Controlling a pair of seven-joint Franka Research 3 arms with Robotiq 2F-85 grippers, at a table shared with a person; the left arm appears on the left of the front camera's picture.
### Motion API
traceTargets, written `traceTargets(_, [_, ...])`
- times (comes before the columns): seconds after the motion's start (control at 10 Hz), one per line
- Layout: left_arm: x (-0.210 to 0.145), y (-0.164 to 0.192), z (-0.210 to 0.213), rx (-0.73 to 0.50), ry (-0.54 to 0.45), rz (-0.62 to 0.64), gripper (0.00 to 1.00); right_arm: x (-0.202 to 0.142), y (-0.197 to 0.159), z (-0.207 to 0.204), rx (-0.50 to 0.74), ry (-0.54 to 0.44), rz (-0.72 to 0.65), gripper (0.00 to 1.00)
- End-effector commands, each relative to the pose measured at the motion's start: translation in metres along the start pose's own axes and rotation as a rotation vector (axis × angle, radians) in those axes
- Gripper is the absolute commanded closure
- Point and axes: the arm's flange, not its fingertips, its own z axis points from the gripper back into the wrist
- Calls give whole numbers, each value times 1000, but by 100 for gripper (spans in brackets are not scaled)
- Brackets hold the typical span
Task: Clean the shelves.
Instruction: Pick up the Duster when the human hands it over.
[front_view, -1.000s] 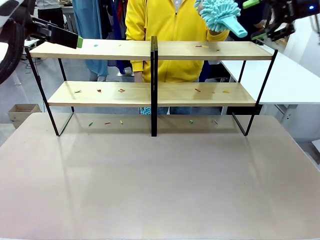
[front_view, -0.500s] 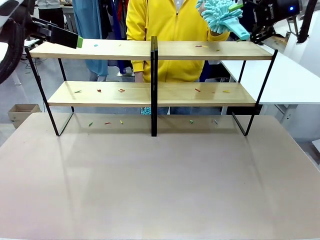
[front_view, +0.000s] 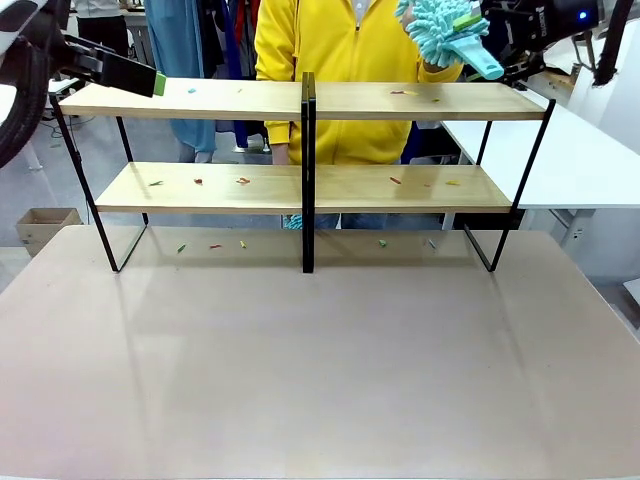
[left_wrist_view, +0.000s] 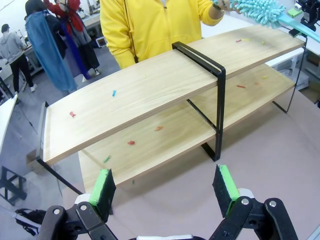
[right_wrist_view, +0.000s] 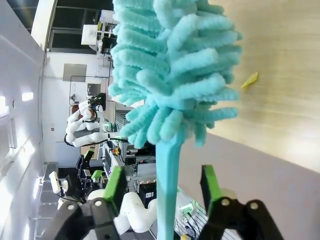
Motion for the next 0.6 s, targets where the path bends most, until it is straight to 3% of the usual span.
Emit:
traceTargets(0.0, [0, 0, 1, 5, -1, 0, 0, 2, 1, 1, 2, 9, 12, 100])
traceTargets(0.1, [0, 0, 1, 5, -1, 0, 0, 1, 0, 1, -5, 23, 15, 100])
traceTargets(0.2, [0, 0, 1, 5, -1, 0, 0, 0, 0, 2, -13, 32, 22, 83])
traceTargets(0.4, [0, 0, 1, 5, -1, 0, 0, 0, -1, 2, -15, 35, 23, 100])
traceTargets(0.5, [0, 0, 1, 5, -1, 0, 0, 0, -1, 1, -17, 37, 22, 100])
